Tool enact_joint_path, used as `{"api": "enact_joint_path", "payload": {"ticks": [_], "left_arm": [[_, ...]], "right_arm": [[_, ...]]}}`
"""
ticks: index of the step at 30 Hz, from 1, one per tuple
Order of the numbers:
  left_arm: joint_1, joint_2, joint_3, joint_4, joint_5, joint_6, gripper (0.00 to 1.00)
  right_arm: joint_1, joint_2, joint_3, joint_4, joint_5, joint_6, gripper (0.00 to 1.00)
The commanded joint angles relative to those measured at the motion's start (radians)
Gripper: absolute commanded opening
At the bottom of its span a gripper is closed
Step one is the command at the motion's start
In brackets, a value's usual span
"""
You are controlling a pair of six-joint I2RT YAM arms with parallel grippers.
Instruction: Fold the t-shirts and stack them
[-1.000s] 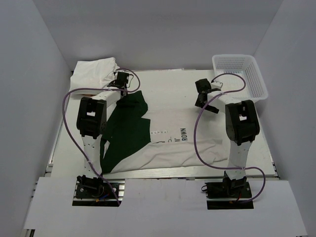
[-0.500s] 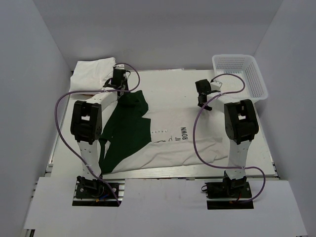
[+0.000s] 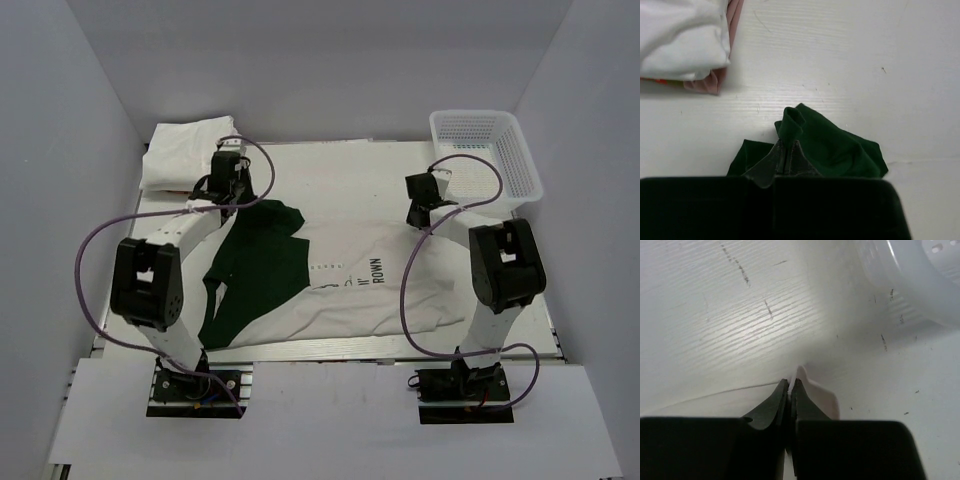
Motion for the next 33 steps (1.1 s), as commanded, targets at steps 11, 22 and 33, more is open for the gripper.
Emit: {"api": "enact_joint_path", "payload": {"ticks": [11,22,33], "left_arm": [[-0.013,-0.529,-0.498,0.073,0.138,-0.212,0.00],[-0.013,-1.043,-0.722,-0.244,-0.018,-0.462,0.00],[-0.013,-1.244,-0.770,-0.696,-0.222,-0.817,0.00]], "right_arm": [[0.013,-0.315,-0.281,0.275,-0.245,-0.313,0.00],[0.014,-0.498,-0.411,0.251,-0.238,-0.311,0.00],[0.007,-0.668,-0.543,0.157,-0.078,-0.189,0.00]]}}
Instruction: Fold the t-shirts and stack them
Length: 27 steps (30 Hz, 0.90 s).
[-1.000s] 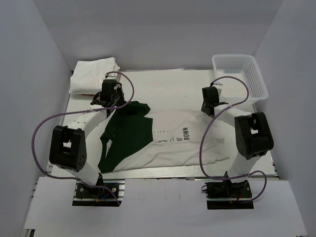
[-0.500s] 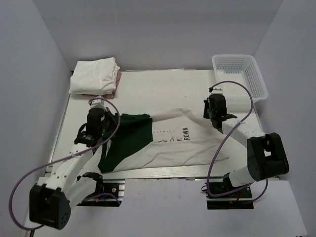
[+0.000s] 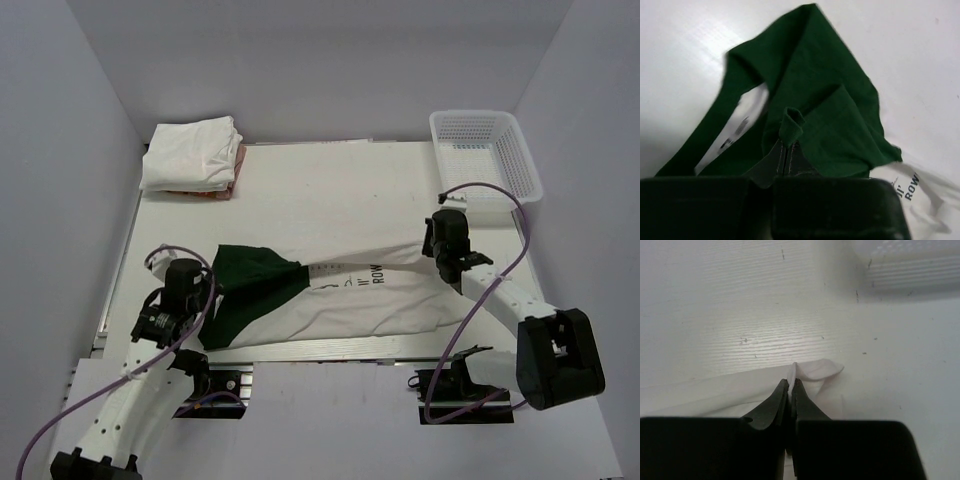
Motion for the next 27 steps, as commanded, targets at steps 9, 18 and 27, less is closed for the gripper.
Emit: {"api": "enact_joint_path", "payload": {"ticks": [9,18,27], "left_arm": [[-0.001,-0.008,-0.020,-0.213,-0.048,-0.214,0.13],[-0.001,0.024,0.148,-0.353,-0.125,-0.254,1.00],[-0.001,0.314,0.101,0.178,0.159,-0.008,1.00]], "right_arm": [[-0.015,-0.119,-0.115,-0.183,0.238,0.330,0.70],[-0.021,-0.358,-0.130,-0.325,0.232,0.405,0.90],[0.003,-0.221,0.037,-0.243,-0.251,0.081,0.90]]}}
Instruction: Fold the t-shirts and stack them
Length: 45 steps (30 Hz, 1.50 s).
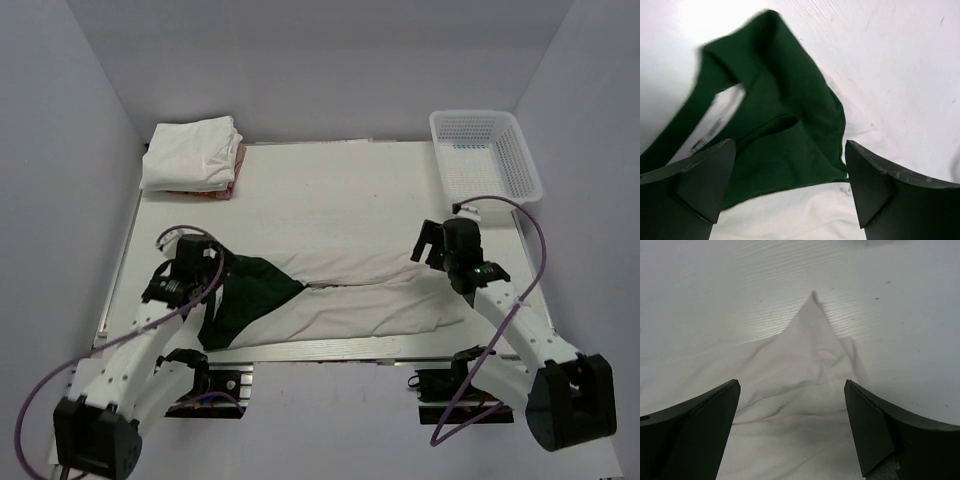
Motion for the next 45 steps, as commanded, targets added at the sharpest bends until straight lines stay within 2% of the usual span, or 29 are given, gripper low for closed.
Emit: {"api": "enact_joint_path", "payload": {"ticks": [1,3,6,9,12,16,21,26,29,36,41,42,45], "left_arm": [[-0.001,0.192,0.002,0.280,0.208,0.127,1.00],[-0.010,0.365,0.043,0.306,0.264,0.156,1.00],[-0.021,0.505,0.067,0.317,0.264,0.175,1.00],[-0.021,0.552,0.045,0.331,0.253,0.175,1.00],[-0.030,0.579,0.019,0.358,0.253,0.175,1.00],[-0.030,0.590,-0.005,0.368,0.239,0.175,1.00],[-0.030,0.630,0.004,0.299,0.170,0.175,1.00],[-0.021,0.668,0.024,0.265,0.137,0.175,1.00],[-0.010,0.668,0.024,0.265,0.137,0.175,1.00],[-0.010,0.668,0.044,0.254,0.146,0.195,1.00],[-0.010,0.659,0.053,0.254,0.146,0.195,1.00],[-0.010,0.659,0.053,0.254,0.146,0.195,1.00],[-0.010,0.659,0.053,0.233,0.132,0.195,1.00]], "right_arm": [[0.029,0.157,0.157,0.008,-0.202,-0.162,0.90],[0.062,0.269,0.234,-0.027,-0.217,-0.192,0.90],[0.107,0.334,0.269,-0.023,-0.181,-0.216,0.90],[0.132,0.416,0.324,-0.055,-0.095,-0.237,0.90],[0.152,0.524,0.390,-0.164,0.023,-0.227,0.90],[0.173,0.598,0.412,-0.286,0.169,-0.123,0.90],[0.170,0.509,0.361,-0.357,0.246,-0.023,0.90],[0.146,0.365,0.199,-0.412,0.320,0.144,0.90],[0.112,0.279,0.154,-0.446,0.282,0.198,0.90],[0.073,0.221,0.168,-0.569,0.288,0.286,0.90],[0.063,0.110,0.199,-0.489,0.295,0.254,0.90],[0.061,0.083,0.196,-0.395,0.253,0.235,0.90],[0.050,0.073,0.212,-0.307,0.164,0.211,0.90]]}}
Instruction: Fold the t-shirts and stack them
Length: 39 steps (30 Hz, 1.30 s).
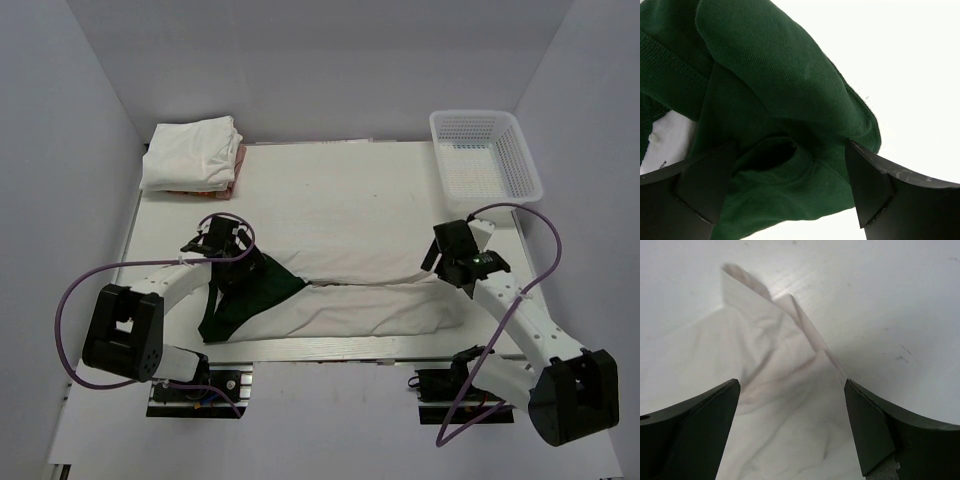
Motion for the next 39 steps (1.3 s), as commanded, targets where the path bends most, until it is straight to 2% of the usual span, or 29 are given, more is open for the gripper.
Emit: {"api": "enact_joint_path", "payload": {"ticks": [1,7,12,18,25,29,33,36,39], "left_arm": [[0.015,0.034,-0.026,-0.080,-0.078,0.024,1.00],[0.015,0.003,-0.065,-0.089,-0.099,-0.005,1.00],[0.015,-0.006,-0.074,-0.108,-0.129,-0.014,1.00],[0.015,0.003,-0.074,-0.108,-0.129,-0.014,1.00],[0.024,0.037,-0.083,-0.108,-0.129,-0.014,1.00],[0.024,0.059,-0.074,-0.117,-0.138,-0.014,1.00],[0.024,0.059,-0.074,-0.129,-0.158,-0.014,1.00],[0.024,0.059,-0.065,-0.129,-0.158,-0.014,1.00],[0.024,0.059,-0.054,-0.129,-0.146,-0.002,1.00]], "right_arm": [[-0.015,-0.005,0.067,0.133,-0.060,0.026,0.90],[-0.006,0.233,0.240,0.039,-0.044,0.083,0.90],[-0.003,0.417,0.305,0.029,-0.082,0.079,0.90],[-0.003,0.535,0.380,-0.103,-0.023,0.120,0.90],[-0.012,0.505,0.283,-0.192,0.094,0.183,0.90],[-0.038,0.390,0.173,-0.203,0.148,0.206,0.90],[-0.088,0.295,0.055,-0.117,0.117,0.179,0.90],[-0.108,0.287,-0.010,-0.016,0.071,0.142,0.90],[-0.130,0.314,0.010,0.012,0.037,0.111,0.90]]}}
